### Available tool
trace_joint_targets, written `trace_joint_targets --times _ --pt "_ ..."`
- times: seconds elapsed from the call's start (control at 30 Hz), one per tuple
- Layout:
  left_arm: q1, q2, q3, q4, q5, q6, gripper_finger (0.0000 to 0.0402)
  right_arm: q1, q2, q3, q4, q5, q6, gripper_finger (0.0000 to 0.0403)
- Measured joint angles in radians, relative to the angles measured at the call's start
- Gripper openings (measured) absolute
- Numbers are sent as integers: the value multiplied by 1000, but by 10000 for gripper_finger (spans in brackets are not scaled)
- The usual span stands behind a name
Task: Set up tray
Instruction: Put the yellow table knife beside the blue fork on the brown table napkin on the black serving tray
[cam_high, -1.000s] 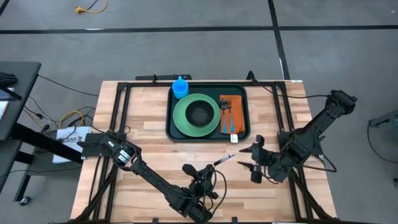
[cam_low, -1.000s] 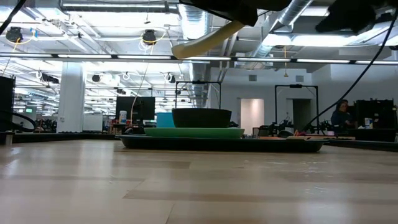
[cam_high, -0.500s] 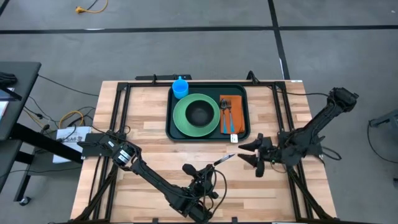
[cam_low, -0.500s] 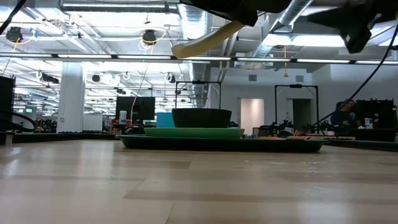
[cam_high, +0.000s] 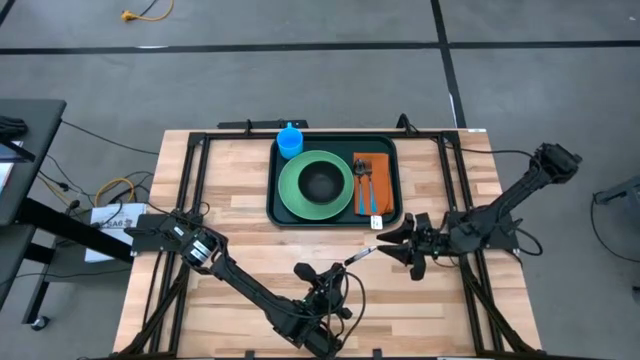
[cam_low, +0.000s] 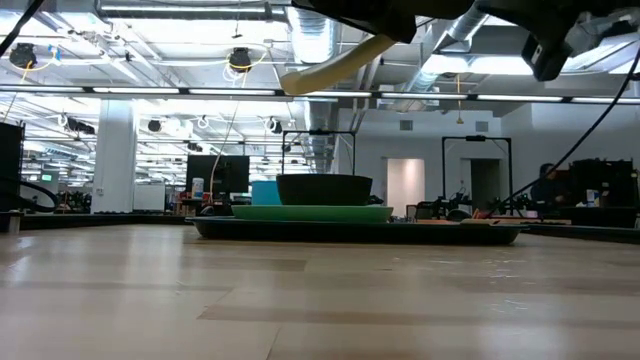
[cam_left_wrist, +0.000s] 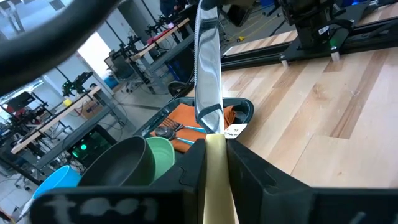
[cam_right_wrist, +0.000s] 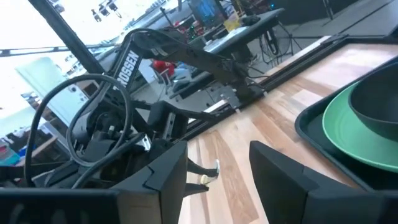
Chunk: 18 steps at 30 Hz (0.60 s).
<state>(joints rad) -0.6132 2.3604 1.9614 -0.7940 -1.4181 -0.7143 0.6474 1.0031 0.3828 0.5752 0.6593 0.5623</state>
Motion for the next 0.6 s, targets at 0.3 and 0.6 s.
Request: trace_joint_targets --times 0.3,0.6 --pt "0 0 0 0 0 0 36 -12 0 0 -18 -15 13 163" --pt "6 0 0 7 9 -3 36 -15 42 0 -13 -7 23 152"
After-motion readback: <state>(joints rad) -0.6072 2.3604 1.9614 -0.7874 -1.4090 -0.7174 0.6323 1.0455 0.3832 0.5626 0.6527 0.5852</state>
